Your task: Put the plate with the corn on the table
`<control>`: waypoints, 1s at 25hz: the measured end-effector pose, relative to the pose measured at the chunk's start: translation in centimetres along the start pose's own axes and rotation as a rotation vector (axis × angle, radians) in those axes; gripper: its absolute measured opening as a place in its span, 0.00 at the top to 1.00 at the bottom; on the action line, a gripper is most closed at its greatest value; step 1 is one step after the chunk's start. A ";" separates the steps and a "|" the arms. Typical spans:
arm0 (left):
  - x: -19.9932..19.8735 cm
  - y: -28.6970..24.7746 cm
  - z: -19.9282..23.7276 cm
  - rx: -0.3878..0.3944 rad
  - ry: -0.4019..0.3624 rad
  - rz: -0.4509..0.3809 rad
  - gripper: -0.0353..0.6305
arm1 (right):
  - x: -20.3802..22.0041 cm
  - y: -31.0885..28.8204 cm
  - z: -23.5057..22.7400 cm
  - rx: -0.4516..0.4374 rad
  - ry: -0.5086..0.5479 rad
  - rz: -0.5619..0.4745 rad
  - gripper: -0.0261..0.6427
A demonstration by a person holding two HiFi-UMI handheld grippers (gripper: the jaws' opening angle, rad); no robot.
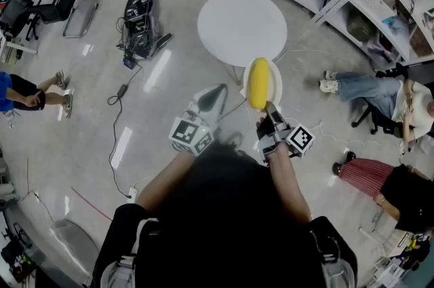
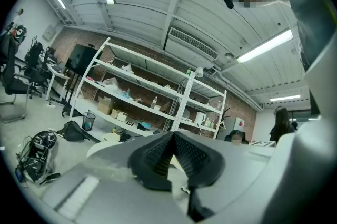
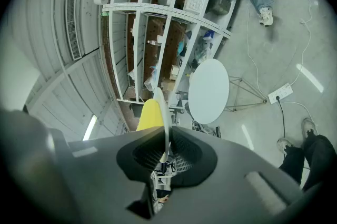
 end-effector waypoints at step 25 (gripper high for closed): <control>-0.5 0.6 3.3 0.022 -0.004 0.010 0.94 | 0.7 -2.6 0.7 0.011 -0.013 -0.035 0.91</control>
Point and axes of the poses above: the fingertips, and each gripper's own axes: y backward along the fingers, z to its left, x out of its underside, the point moved 5 cm from there along y, backward along the fingers, and after that the axes turned 15 degrees about z, right-handed, at the moved point
